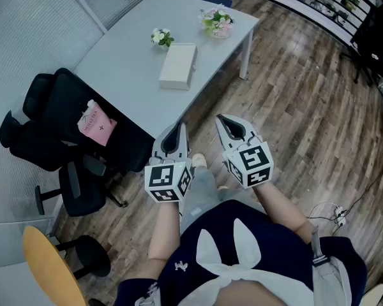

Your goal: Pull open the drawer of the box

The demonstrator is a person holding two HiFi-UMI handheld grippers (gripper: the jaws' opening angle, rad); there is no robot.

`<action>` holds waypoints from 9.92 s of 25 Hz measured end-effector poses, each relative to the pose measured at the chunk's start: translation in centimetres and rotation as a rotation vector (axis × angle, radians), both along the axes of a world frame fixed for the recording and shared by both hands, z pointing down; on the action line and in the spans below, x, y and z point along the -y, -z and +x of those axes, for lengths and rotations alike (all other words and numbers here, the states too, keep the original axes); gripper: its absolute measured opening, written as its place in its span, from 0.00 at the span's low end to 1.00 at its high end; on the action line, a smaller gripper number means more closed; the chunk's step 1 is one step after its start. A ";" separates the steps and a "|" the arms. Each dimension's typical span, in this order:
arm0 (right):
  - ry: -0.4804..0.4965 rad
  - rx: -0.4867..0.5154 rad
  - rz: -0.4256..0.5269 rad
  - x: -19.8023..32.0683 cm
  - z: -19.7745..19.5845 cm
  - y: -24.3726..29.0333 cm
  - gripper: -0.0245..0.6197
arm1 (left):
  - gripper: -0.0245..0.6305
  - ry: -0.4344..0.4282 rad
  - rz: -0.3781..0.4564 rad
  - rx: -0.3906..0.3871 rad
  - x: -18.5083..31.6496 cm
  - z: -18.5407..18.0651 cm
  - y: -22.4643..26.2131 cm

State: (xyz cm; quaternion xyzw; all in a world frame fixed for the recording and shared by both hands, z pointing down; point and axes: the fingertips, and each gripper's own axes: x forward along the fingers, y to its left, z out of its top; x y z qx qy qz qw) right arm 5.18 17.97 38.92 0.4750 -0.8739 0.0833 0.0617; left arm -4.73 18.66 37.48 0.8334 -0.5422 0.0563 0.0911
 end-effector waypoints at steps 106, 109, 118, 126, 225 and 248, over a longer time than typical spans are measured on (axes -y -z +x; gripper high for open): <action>0.480 -0.577 -0.475 35.5 -5.6 -22.0 0.27 | 0.29 -0.675 -0.645 0.770 29.5 -6.4 -24.7; 0.516 -0.633 -0.482 35.6 -5.9 -23.3 0.27 | 0.29 -0.691 -0.663 0.758 29.5 -6.5 -24.7; 0.591 -0.737 -0.470 36.5 -6.4 -25.8 0.26 | 0.29 -0.669 -0.654 0.756 29.5 -6.4 -24.7; 0.614 -0.789 -0.469 37.2 -6.6 -27.1 0.24 | 0.29 -0.671 -0.676 0.741 29.6 -6.4 -24.7; 0.530 -0.852 -0.515 34.9 0.8 -27.7 0.16 | 0.29 -0.655 -0.653 0.752 29.8 -6.4 -24.7; 0.526 -0.893 -0.540 34.4 2.2 -27.9 0.16 | 0.29 -0.650 -0.639 0.753 29.8 -6.4 -24.7</action>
